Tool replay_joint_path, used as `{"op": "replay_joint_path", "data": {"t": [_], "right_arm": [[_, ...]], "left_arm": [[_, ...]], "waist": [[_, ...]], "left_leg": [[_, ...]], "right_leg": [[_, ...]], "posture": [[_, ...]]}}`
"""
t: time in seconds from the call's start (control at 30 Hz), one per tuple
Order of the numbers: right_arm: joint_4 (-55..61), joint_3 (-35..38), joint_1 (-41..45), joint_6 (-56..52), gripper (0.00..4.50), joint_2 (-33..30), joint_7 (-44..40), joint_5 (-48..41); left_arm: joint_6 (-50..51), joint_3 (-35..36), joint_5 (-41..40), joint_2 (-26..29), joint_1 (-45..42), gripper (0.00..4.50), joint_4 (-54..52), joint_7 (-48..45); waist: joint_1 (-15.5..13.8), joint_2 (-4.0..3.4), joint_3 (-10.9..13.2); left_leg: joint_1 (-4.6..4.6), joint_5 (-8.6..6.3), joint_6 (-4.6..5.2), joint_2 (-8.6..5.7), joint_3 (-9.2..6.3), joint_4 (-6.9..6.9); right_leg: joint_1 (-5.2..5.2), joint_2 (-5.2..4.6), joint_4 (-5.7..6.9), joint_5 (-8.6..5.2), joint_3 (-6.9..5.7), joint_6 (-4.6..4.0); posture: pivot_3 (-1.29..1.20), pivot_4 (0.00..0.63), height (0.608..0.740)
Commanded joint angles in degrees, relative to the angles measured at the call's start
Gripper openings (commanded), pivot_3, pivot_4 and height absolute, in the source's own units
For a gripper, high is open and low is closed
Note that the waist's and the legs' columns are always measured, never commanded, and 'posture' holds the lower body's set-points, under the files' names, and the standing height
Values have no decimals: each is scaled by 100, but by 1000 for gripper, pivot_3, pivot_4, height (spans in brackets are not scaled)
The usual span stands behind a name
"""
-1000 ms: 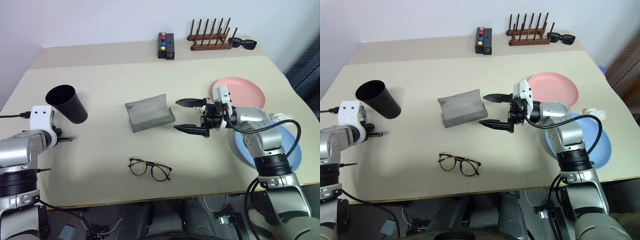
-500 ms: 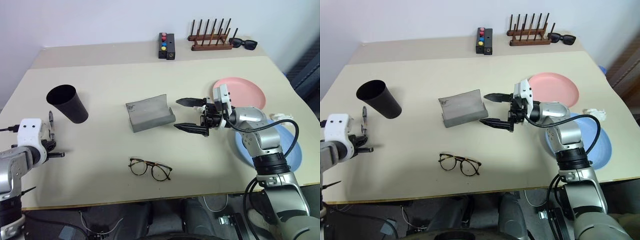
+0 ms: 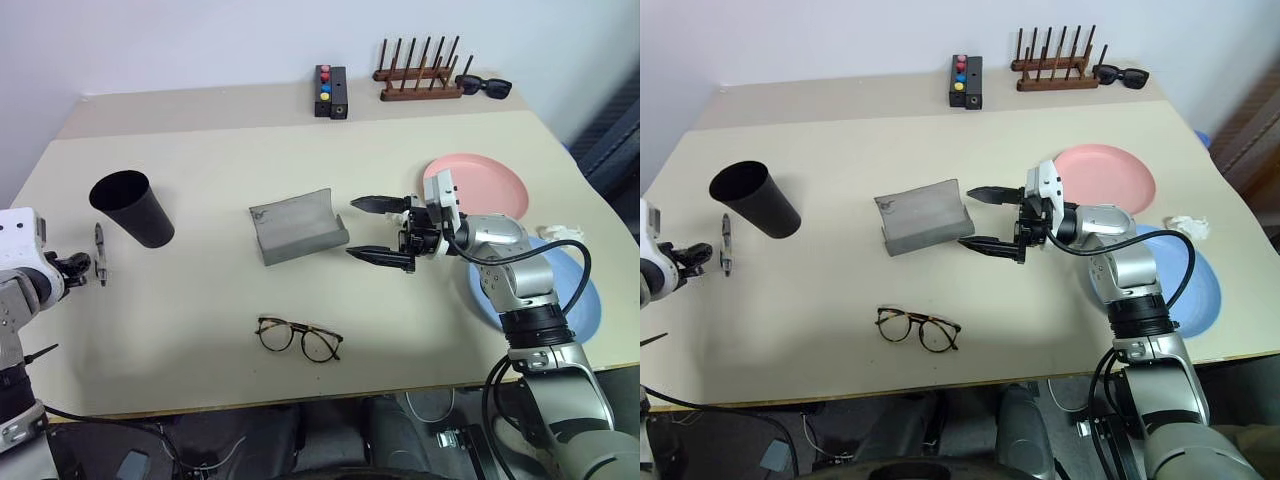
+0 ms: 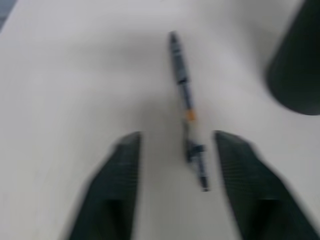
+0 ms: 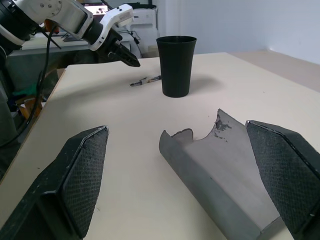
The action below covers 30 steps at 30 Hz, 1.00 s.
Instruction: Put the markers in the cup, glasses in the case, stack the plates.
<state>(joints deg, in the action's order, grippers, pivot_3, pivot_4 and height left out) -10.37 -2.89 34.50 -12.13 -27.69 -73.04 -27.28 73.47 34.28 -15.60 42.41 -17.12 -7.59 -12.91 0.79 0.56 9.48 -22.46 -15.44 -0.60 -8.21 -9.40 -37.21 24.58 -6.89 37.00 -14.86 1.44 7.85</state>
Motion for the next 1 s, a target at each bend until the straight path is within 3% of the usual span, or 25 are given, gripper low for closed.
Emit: {"op": "replay_joint_path", "data": {"t": [0.03, 0.43, 1.0], "right_arm": [[219, 166, 0, 21, 4500, -52, 39, -74], [441, 187, -121, -60, 4500, -95, 166, -116], [676, 171, -129, -257, 4500, -75, 367, -112]], "left_arm": [[-89, 57, 207, 27, -254, 3278, 207, 293], [-397, -420, 413, -434, -1138, 3278, 1076, 837], [-772, -580, 598, -640, -1420, 3278, 2001, 1253]], "waist": [[-18, 0, 0], [-7, 3, -1], [-6, 3, -1]], "left_leg": [[0, 0, 0, 0, -1, -1], [0, 0, 0, -1, 0, -6], [0, 1, -1, -1, 0, -8]], "right_leg": [[0, 0, 0, 0, -1, 0], [-2, -1, 3, 0, -1, 0], [-2, -1, 5, 0, -1, 0]], "posture": [[0, 150, 740], [0, 150, 740], [0, 150, 740]]}}
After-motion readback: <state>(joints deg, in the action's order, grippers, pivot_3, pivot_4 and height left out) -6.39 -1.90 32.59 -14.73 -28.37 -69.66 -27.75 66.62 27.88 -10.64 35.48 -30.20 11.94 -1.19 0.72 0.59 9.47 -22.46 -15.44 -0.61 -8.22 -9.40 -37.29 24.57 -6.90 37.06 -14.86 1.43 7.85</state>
